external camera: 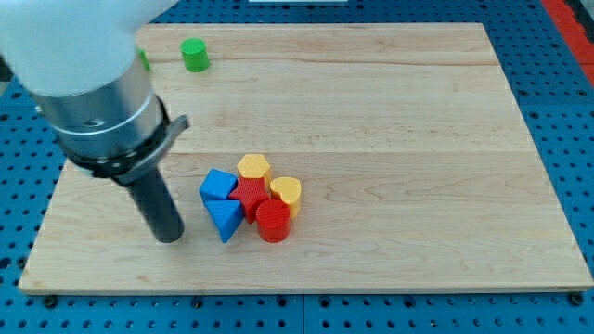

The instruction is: Push the green circle into the group of blocks

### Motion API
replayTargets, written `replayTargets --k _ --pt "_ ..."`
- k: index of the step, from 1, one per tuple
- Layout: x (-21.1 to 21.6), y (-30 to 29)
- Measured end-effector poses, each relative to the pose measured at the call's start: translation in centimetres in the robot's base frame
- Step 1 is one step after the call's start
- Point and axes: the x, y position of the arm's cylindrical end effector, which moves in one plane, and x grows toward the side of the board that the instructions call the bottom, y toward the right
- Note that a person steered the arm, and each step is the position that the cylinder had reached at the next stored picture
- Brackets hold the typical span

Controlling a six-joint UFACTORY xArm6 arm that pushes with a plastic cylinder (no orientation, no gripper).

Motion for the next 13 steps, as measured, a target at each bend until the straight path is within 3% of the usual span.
replayTargets --k 2,3,4,6,7,8,9,10,11,13 --pt "-1.4 2.8" --pt "-2.5 -1.1" --pt "-7.9 -9.7" --pt "-23.8 -13.7" --pt "-28.1 -13.5" --pt "-28.3 -9.5" --pt "-30.4 -9.9" --pt "-33.2 -14.8" --pt "-34.1 -14.2" --pt "-29.3 1.1"
